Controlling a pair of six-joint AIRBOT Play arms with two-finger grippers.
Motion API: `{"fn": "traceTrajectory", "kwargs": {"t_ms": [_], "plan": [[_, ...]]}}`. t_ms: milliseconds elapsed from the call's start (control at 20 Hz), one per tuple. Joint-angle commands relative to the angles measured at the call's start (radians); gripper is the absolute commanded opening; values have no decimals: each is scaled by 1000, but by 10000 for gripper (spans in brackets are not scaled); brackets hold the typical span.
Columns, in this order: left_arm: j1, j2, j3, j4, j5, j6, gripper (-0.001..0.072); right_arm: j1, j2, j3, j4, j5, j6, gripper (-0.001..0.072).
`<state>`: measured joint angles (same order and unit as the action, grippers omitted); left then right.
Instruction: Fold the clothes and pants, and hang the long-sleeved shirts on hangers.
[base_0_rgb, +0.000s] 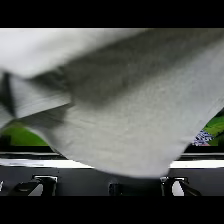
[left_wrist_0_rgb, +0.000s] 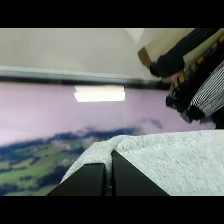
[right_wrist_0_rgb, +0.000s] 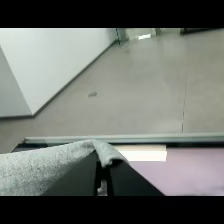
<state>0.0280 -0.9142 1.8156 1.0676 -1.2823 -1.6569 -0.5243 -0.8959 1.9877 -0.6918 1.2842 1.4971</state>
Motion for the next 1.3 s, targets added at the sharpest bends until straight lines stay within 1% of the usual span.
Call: {"fn": "traceTrajectory", "kwargs": {"t_ms": [0,100,150,200,250,350,400,500,600,700,800,850,900,950,1000,1100,1150,1250], "plan": [[-38,-169,-118,7,-53,-28,16,0,-186,-34,-26,153,71,33],[-73,-304,-221,6,-12,-29,16,0,-315,-105,-27,219,57,33],[-92,-380,-265,7,30,-27,17,0,-383,-158,-27,237,44,33],[-106,-452,-296,7,79,-27,17,9,-447,-220,-32,224,21,33],[-122,-530,-316,7,141,-27,17,24,-504,-280,-48,187,-2,33],[-145,-674,-318,-18,255,0,17,95,-620,-386,-90,57,-76,33],[-150,-732,-318,-50,313,27,17,132,-676,-414,-100,-14,-114,33],[-150,-827,-305,-150,397,62,17,207,-797,-419,-106,-147,-133,33],[-146,-897,-266,-210,434,106,17,272,-876,-419,-107,-272,-133,33],[-146,-941,-225,-216,433,113,17,326,-924,-419,-107,-369,-128,33],[-144,-955,-206,-214,436,114,22,367,-946,-419,-106,-423,-121,33],[-136,-954,-198,-215,433,113,62,374,-948,-419,-106,-430,-119,34],[-124,-953,-183,-215,410,114,180,377,-947,-414,-103,-412,-109,65],[-107,-950,-162,-215,371,114,279,368,-944,-401,-107,-372,-97,159],[-85,-943,-140,-215,321,125,338,354,-938,-380,-105,-298,-95,227],[-21,-905,-95,-211,177,158,337,301,-893,-369,-106,-142,-115,294],[14,-871,-90,-201,115,167,337,266,-860,-370,-108,-58,-140,295],[80,-782,-91,-101,-10,167,337,196,-798,-373,-119,101,-173,322]]}}
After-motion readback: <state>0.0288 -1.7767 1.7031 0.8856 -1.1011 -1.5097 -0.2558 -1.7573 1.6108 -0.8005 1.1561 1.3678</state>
